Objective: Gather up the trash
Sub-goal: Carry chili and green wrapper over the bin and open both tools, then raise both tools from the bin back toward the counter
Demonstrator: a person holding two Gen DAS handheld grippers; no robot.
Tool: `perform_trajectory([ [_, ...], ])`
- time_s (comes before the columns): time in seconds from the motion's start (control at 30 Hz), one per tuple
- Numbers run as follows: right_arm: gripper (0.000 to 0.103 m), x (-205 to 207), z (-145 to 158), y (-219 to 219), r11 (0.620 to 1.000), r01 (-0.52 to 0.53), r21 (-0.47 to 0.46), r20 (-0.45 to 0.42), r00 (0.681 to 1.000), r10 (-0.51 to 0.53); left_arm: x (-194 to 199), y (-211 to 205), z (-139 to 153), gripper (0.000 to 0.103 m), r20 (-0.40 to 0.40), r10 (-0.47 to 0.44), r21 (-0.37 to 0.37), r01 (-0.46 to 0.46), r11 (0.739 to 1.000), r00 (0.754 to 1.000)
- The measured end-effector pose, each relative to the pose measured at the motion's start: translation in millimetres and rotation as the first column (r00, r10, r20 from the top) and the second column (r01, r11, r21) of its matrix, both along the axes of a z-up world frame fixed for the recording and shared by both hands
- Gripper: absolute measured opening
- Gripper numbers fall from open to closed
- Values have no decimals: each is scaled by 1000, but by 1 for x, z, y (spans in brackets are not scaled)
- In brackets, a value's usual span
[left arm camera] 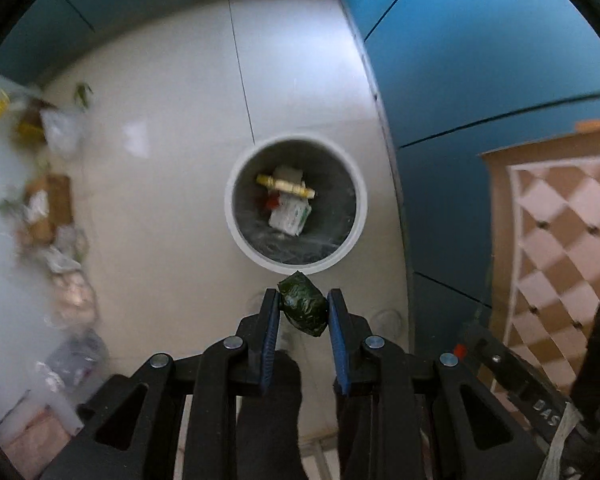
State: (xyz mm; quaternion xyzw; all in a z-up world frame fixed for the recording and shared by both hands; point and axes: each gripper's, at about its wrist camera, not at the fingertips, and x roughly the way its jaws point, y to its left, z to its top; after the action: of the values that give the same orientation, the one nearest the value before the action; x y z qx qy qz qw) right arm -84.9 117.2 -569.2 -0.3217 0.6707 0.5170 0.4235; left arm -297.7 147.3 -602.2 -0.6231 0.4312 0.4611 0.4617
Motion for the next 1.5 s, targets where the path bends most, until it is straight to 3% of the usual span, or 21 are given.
perform_trajectory([
  [0.13, 12, -16, -83, 15, 999, -17, -42, 4, 1000, 17, -7, 13, -71, 21, 25, 0, -50, 1, 999, 1000],
  [0.27, 12, -22, -156, 29, 996, -3, -87, -5, 1000, 2, -6, 21, -123, 21, 66, 12, -100, -5, 995, 998],
  [0.33, 12, -25, -185, 37, 995, 3, -96, -1, 1000, -3, -3, 25, -141, 21, 47, -7, -114, 12, 993, 999],
  [0.43, 12, -32, -221, 49, 994, 7, -110, 4, 1000, -7, 2, 31, -158, 21, 42, -29, -129, 34, 991, 999],
  [0.63, 12, -45, -257, 62, 993, -18, -117, 31, 999, 21, 1, 41, -170, 23, 33, -40, -130, 44, 991, 999],
  [0.8, 12, -47, -266, 69, 992, -20, -128, 28, 999, 24, -7, 44, -171, 29, 17, -1, -119, 3, 993, 1000],
  [0.83, 12, -47, -265, 69, 991, -23, -133, 29, 999, 27, -9, 44, -170, 46, 7, 1, -113, 0, 994, 1000],
  [0.87, 13, -48, -266, 70, 989, -30, -142, 35, 999, 35, -10, 44, -170, 69, -3, -1, -106, 1, 994, 1000],
  [0.93, 15, -50, -268, 71, 988, -39, -150, 31, 999, 44, -12, 45, -165, 85, -36, -7, -74, 4, 997, 999],
  [1.0, 33, -51, -268, 72, 987, -55, -152, 44, 997, 62, -15, 44, -161, 91, -61, -9, -64, 5, 998, 998],
  [1.03, 37, -51, -265, 71, 987, -60, -146, 50, 996, 69, -17, 43, -160, 100, -71, -11, -64, 6, 998, 997],
  [1.13, 55, -53, -258, 72, 988, -80, -131, 77, 993, 90, -20, 39, -151, 103, -125, -20, -46, 15, 999, 992],
  [1.2, 76, -55, -251, 72, 987, -100, -122, 106, 988, 114, -24, 35, -144, 103, -150, -19, -35, 14, 999, 989],
  [1.3, 100, -59, -237, 70, 983, -151, -103, 171, 971, 167, -25, 27, -129, 103, -221, -36, -10, 35, 999, 975],
  [1.5, 103, -58, -201, 62, 975, -204, -85, 273, 937, 220, -31, 9, -84, 103, -335, -45, 36, 60, 998, 941],
])
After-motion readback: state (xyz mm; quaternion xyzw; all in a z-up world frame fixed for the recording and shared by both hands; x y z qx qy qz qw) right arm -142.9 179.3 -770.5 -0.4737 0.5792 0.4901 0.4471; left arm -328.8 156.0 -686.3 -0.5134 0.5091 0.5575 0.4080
